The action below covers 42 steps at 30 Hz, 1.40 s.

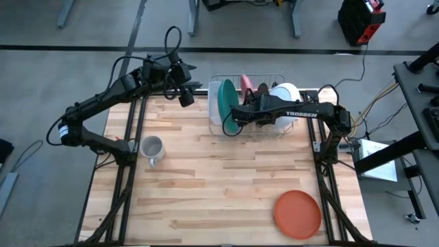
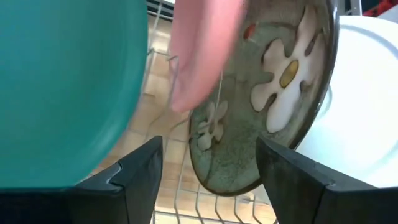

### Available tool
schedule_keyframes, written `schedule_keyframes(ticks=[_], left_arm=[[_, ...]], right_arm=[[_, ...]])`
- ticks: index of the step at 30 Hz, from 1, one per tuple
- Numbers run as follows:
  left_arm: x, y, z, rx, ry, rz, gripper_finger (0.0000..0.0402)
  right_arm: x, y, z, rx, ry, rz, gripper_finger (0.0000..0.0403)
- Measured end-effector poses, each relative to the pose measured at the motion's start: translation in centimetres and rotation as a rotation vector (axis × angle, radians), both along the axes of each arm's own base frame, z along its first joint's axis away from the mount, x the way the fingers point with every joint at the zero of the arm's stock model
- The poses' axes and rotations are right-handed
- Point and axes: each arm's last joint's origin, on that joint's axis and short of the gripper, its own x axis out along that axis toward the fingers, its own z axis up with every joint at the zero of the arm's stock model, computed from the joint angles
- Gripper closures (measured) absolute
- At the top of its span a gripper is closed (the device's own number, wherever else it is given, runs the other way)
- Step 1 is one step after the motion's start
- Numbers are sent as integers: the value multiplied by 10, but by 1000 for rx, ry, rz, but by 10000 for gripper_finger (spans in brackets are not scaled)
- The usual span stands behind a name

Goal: Sort dishes
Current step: Put the pink plate in the dish rack, then put the orange plate in the dish rack

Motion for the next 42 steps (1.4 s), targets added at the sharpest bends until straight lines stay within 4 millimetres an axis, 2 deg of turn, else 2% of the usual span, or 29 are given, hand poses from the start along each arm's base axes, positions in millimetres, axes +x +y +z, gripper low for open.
schedule_keyframes(ticks=[7,12,20,27,35,38,40,42], left_arm=[[1,-1,0,-19,-9,-48,92],[1,-2,0,-26,-15,-71,92],[1,-2,0,-37,-26,-65,92],[1,-2,0,-45,-23,-63,92],[1,-2,0,-54,-27,-60,92],[1,-3,-2,-79,-22,-56,92],[1,-5,-4,-125,-20,-102,92],[2,-12,-6,-217,-35,-247,92]], right_arm=[[5,8,24,-119,-48,37,170],[10,1,34,-276,-16,126,197],[39,-13,28,-351,-23,418,284],[38,-15,22,-350,36,456,387],[31,-30,-4,-257,84,457,401],[22,-21,-1,-221,115,452,401],[12,-6,11,-207,112,451,402],[-2,14,30,-205,71,459,402]])
